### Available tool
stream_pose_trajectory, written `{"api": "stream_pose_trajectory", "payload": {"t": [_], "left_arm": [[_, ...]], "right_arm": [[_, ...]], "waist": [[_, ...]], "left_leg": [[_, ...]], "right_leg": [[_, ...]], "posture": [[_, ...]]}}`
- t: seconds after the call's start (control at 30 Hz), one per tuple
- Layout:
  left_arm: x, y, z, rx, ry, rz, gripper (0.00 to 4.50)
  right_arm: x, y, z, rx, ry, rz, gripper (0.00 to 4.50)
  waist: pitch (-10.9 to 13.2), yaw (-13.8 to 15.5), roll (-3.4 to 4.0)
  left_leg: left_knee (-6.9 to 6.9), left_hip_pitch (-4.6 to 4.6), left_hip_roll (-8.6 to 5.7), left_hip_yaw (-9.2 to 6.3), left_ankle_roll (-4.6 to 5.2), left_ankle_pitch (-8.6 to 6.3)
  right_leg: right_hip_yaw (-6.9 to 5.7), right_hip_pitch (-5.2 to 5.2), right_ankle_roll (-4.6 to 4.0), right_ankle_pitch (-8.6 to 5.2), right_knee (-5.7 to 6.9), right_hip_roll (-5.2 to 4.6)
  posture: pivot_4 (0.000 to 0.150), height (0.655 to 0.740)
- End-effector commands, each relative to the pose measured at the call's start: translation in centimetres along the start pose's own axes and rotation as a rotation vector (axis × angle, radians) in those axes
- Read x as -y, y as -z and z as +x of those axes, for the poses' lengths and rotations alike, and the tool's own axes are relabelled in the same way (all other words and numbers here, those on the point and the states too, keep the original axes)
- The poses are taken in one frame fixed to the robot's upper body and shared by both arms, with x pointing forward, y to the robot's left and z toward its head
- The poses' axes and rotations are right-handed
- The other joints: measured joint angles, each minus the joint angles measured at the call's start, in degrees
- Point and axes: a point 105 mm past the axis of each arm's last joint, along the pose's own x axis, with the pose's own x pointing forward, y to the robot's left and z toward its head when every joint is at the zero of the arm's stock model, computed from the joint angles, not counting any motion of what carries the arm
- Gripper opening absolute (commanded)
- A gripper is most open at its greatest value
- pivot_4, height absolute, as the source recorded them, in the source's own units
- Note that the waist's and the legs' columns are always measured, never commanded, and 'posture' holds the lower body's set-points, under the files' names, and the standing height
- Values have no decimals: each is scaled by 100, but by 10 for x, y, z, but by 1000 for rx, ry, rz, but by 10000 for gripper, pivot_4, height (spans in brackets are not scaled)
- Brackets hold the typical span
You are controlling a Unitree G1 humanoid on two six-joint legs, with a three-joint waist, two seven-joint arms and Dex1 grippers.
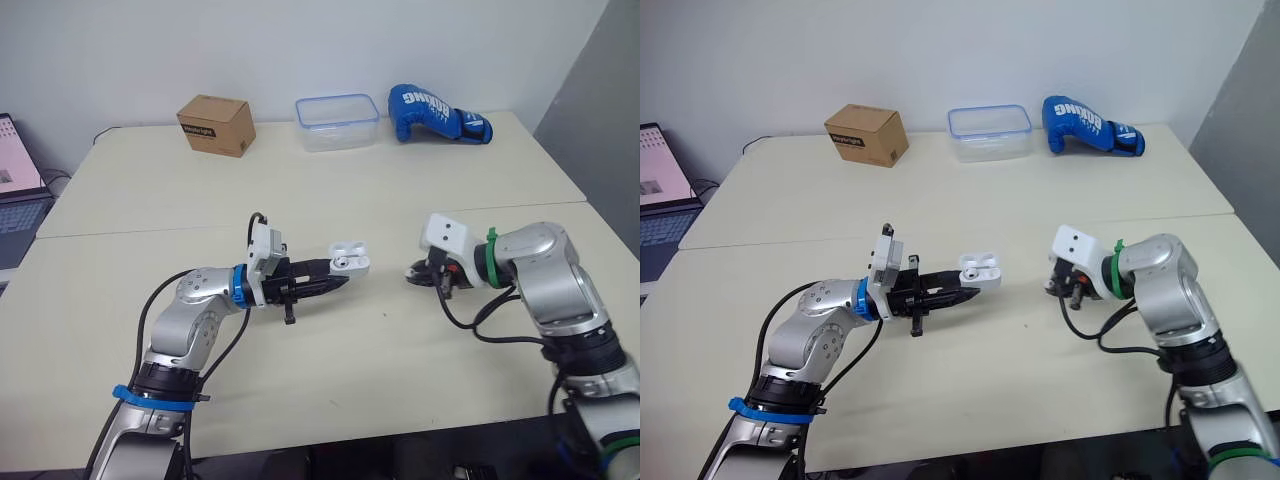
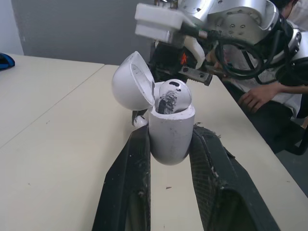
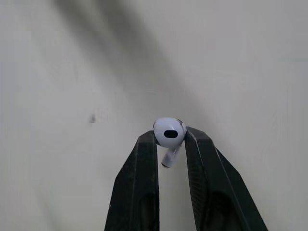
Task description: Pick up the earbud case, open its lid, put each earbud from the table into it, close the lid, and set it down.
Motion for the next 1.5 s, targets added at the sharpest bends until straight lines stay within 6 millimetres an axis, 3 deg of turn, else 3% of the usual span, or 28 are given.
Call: {"api": "stream_pose_trajectory", "payload": {"t": [0.03, 0.3, 0.6, 0.8, 1.07, 1.5], "left_arm": [[-3, -9, 0, 32, -6, 36, 7743], [-5, -6, -4, 23, -7, 27, 7743], [-14, -7, -4, 29, -33, 30, 7743], [-14, -7, -2, 33, -26, 29, 7743], [-14, -11, 0, 42, -18, 31, 7743], [-11, -15, 1, 51, -4, 34, 7743]], "right_arm": [[3, -30, -12, 238, 126, 90, 4012], [-3, -66, -28, 518, 204, 201, 4012], [-25, -91, -36, 577, 123, 158, 4012], [-42, -92, -33, 551, 55, 100, 4012], [-51, -88, -23, 529, 27, 109, 4012], [-47, -81, -14, 508, 51, 142, 4012]], "waist": [[0, 2, 2], [0, -6, 4], [1, -14, 6], [1, -15, 6], [1, -14, 6], [1, -15, 6]], "left_leg": [[-1, 0, 0, -1, 0, 0], [-1, 0, -3, -5, 0, 0], [-2, 1, -3, -4, 0, 0], [-2, 1, -2, -4, 1, 0], [-2, 2, -2, -4, 1, 0], [-2, 1, -2, -3, 1, 0]], "right_leg": [[0, -1, 0, 0, 0, 0], [-1, -1, 0, 0, 0, 0], [-1, -1, 0, 0, 2, 1], [-2, 0, 0, 0, 1, 1], [-2, 0, 0, 0, 2, 1], [-2, 0, 0, 0, 1, 2]], "posture": [[1500, 7307], [1500, 7307], [1500, 7307], [1500, 7307], [1500, 7307], [1500, 7307]]}}
